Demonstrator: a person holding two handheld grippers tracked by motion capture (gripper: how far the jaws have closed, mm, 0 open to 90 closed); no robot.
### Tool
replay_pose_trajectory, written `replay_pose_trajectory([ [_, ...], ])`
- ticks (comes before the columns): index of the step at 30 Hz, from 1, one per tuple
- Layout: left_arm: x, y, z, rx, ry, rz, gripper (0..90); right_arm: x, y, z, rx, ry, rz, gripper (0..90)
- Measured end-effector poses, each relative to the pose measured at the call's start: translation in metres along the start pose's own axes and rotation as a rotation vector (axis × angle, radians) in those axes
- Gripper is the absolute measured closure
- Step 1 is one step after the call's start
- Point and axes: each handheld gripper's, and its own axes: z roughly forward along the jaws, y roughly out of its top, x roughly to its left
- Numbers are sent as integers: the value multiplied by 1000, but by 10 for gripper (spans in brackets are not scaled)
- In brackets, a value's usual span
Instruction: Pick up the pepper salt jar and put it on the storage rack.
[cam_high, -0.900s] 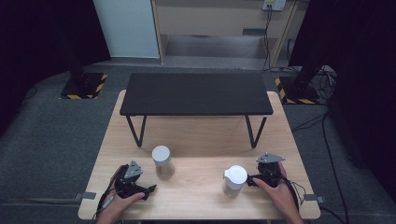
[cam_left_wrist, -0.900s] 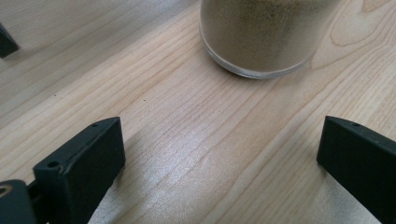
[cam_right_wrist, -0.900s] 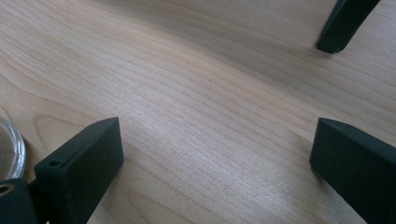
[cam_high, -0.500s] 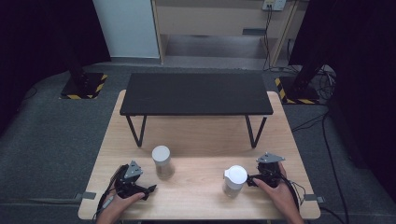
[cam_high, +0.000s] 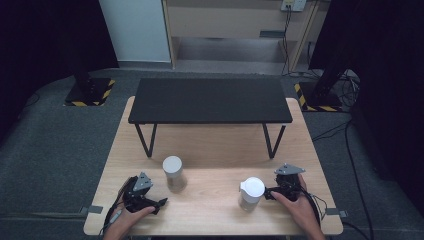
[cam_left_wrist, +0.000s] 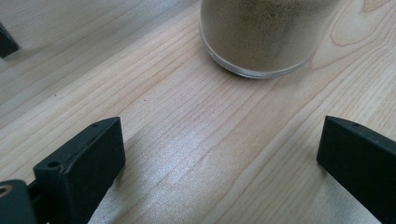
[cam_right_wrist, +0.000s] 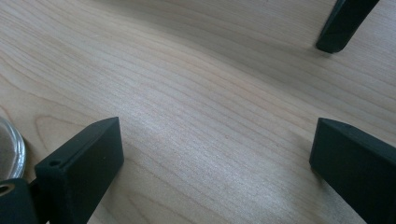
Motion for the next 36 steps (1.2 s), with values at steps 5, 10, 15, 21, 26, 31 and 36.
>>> replay_pose_trajectory([
  [5, -1, 0, 0, -2, 2, 5, 0, 0, 0, 0, 0, 0, 0, 35],
  [10, -4, -2, -3, -27, 9, 26, 12, 0, 0, 0, 0, 0, 0, 36],
  [15, -4, -4, -6, -66, 1, 39, 14, 0, 0, 0, 0, -1, 0, 36],
  [21, -4, -7, -8, -97, -2, 51, 16, 0, 0, 0, -1, -1, 0, 36],
  [26, -3, -8, -7, -107, -8, 59, 17, 0, 0, 0, -1, -1, 1, 36],
  [31, -1, -11, -8, -136, -21, 64, 20, 0, 0, 0, -2, -2, 0, 37],
  [36, -2, -5, -7, -140, -26, 87, 20, 0, 0, 0, -2, -2, 0, 37],
])
